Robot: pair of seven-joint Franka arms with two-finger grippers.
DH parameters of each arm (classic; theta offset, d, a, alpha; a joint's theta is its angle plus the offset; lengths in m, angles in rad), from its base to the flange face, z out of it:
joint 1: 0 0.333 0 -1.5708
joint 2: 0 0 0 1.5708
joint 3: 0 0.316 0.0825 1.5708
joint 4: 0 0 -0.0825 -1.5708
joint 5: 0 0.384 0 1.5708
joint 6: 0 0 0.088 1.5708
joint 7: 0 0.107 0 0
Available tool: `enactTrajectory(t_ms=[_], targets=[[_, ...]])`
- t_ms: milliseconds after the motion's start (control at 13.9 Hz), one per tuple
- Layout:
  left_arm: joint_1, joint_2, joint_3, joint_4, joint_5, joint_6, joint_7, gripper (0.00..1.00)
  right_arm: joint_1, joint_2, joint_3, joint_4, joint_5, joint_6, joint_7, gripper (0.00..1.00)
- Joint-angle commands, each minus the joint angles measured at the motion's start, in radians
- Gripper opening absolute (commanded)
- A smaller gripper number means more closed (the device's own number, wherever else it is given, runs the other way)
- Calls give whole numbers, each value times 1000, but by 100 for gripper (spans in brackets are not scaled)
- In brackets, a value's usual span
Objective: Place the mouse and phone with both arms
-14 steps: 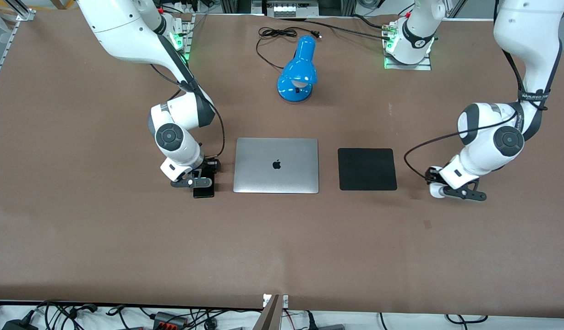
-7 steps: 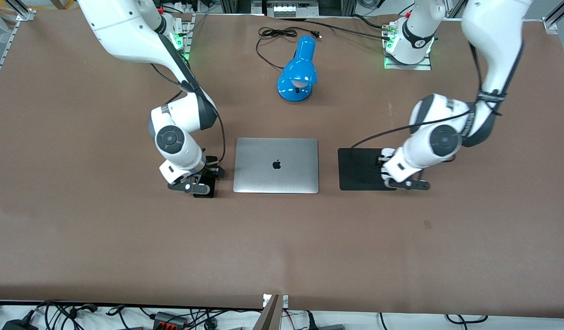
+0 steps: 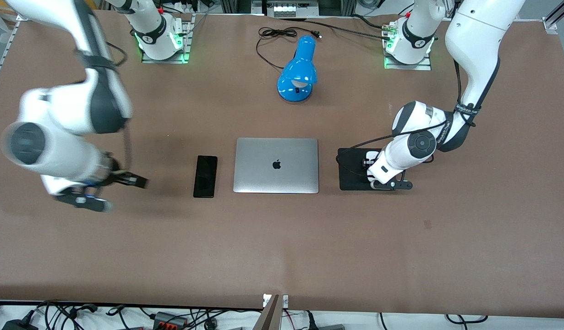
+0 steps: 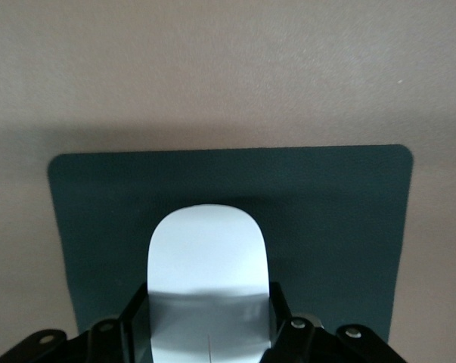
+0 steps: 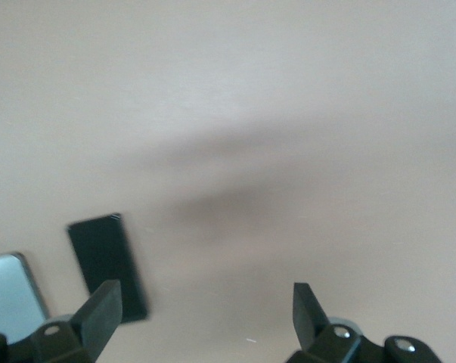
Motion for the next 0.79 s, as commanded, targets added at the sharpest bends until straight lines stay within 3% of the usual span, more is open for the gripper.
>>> enactTrajectory(t_ms=[0,72,144,288,504,720], targets=[[-2,10,1,-17,19,50,-35,38,-90,-77,16,-3,13,-85,-129,100],[-2,15,1,-17,20,50,-35,42,-100,-114,15,-3,13,-132,-132,100],[-2,18,1,-17,20,52,-35,54,-122,-149,12,-1,11,-166,-134,100],[-2,26,1,-14,20,53,-35,100,-172,-195,9,-1,10,-215,-154,100],[2,-18,0,-8,20,21,-34,100,-231,-220,9,-3,11,-272,-304,100],[1,-106,-6,100,20,-217,-34,100,-261,-212,7,6,36,-271,-330,100]])
